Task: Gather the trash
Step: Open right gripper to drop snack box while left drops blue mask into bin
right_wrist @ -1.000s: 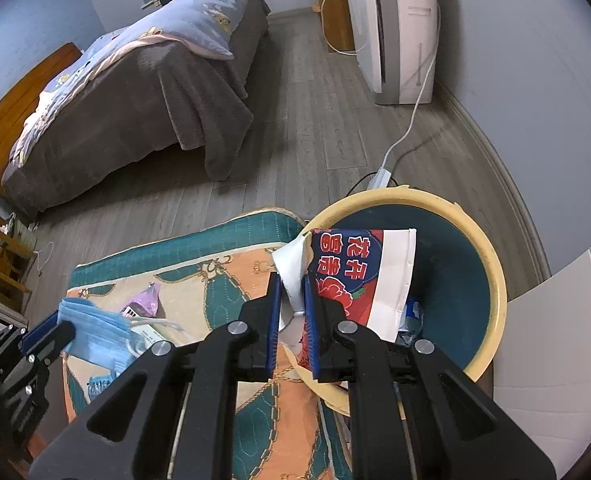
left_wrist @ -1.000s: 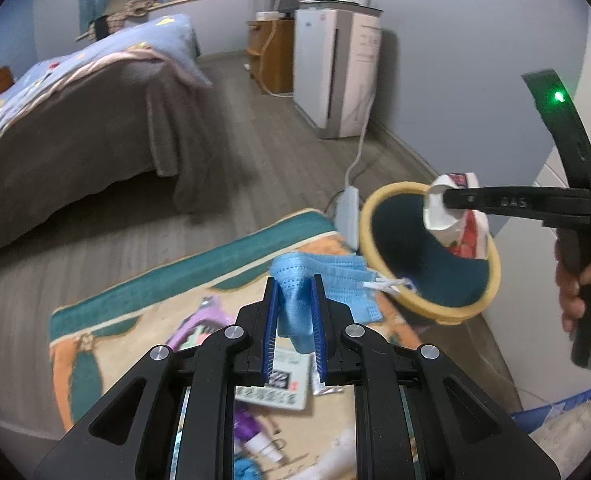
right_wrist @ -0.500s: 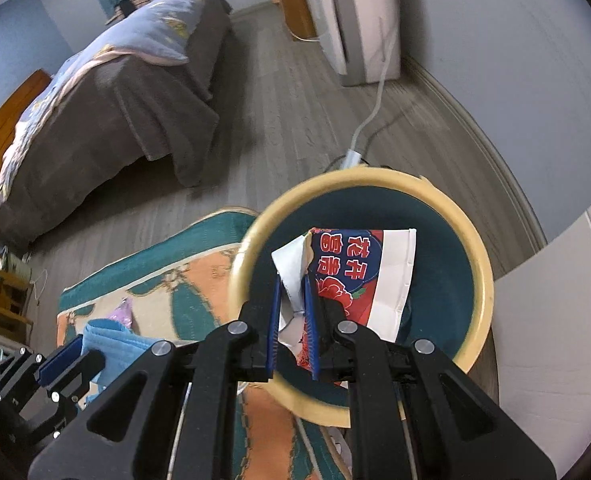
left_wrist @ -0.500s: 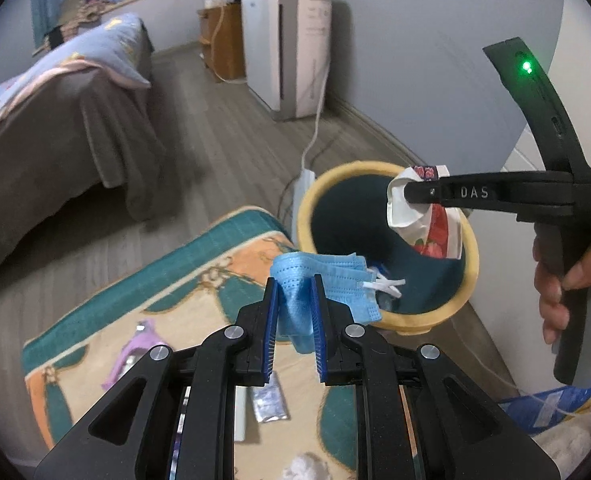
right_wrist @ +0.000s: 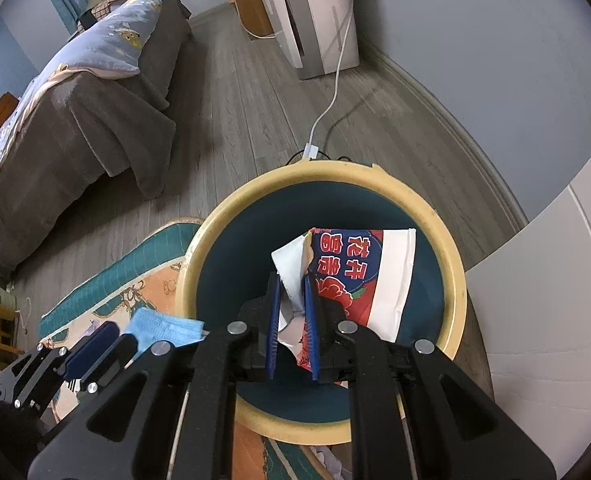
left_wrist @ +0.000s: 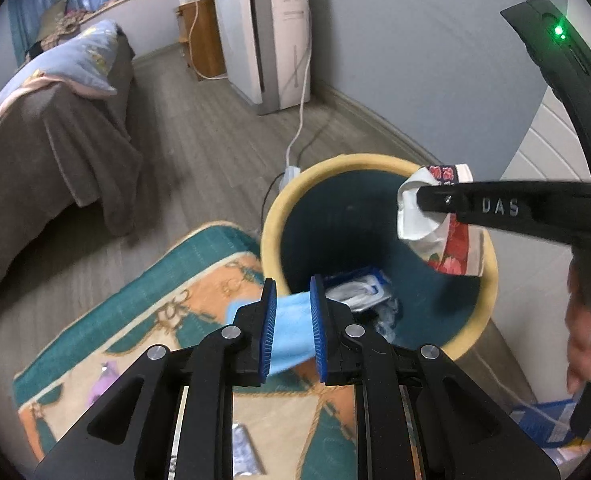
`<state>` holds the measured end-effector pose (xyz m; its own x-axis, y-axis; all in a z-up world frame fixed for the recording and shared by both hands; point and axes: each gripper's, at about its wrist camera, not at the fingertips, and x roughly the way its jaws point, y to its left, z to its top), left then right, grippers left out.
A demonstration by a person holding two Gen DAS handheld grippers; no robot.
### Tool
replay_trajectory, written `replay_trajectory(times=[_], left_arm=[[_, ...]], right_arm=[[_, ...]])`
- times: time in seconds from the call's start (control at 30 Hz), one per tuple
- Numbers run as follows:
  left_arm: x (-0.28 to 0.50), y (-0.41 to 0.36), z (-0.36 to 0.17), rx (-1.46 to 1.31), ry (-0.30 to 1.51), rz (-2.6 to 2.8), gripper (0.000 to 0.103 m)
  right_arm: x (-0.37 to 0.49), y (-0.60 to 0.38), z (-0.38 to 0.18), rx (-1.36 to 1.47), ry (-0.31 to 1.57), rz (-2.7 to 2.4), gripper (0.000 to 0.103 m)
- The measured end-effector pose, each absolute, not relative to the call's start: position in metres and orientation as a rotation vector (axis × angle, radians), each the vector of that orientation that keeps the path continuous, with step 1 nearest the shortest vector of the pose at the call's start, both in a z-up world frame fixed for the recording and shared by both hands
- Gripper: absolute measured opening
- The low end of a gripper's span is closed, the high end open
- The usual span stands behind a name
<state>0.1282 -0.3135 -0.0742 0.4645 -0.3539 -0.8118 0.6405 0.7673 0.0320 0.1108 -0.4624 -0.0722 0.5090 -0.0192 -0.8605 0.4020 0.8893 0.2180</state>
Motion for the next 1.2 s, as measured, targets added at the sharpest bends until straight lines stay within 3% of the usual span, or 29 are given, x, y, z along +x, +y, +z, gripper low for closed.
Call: replay_trajectory(times=[0.07, 0.2, 0.47, 0.77, 0.83, 0.87, 0.9, 0.97, 1.2], left_arm=[[0.129, -0.315, -0.073, 0.343, 0.886, -0.640, 0.024], [0.129, -0.308, -0.073, 0.340, 0.858, -0.617, 0.046], [0.143, -0.288, -0.119, 0.363, 0.993, -0.559, 0.072], [0.153, -0.278, -0.151, 0.318, 1.115, -0.542, 0.076], [0.155, -0.277, -0.158, 0.310, 1.154, -0.542, 0.058], [0.155, -0.275, -0.160, 0.312, 1.158, -0.538, 0.037], [0.155, -0.274, -0.160, 0.316, 1.153, -0.537, 0.027], [0.153, -0.273, -0.155, 0.327, 1.124, -0.548, 0.015], [0.135, -0.278, -0.116, 0.392, 0.922, -0.607, 0.010]], right_arm=[[0.110, -0.462, -0.071, 0.415, 1.005, -0.262, 0.011], [0.109, -0.463, -0.072, 0.431, 1.003, -0.264, 0.012], [0.114, -0.459, -0.073, 0.446, 1.018, -0.241, 0.012], [0.117, -0.458, -0.077, 0.446, 1.035, -0.246, 0.012], [0.119, -0.456, -0.077, 0.444, 1.038, -0.235, 0.012], [0.120, -0.456, -0.077, 0.440, 1.040, -0.230, 0.012], [0.121, -0.454, -0.077, 0.435, 1.042, -0.224, 0.012], [0.121, -0.455, -0.077, 0.435, 1.043, -0.218, 0.012], [0.120, -0.457, -0.078, 0.441, 1.051, -0.227, 0.012]])
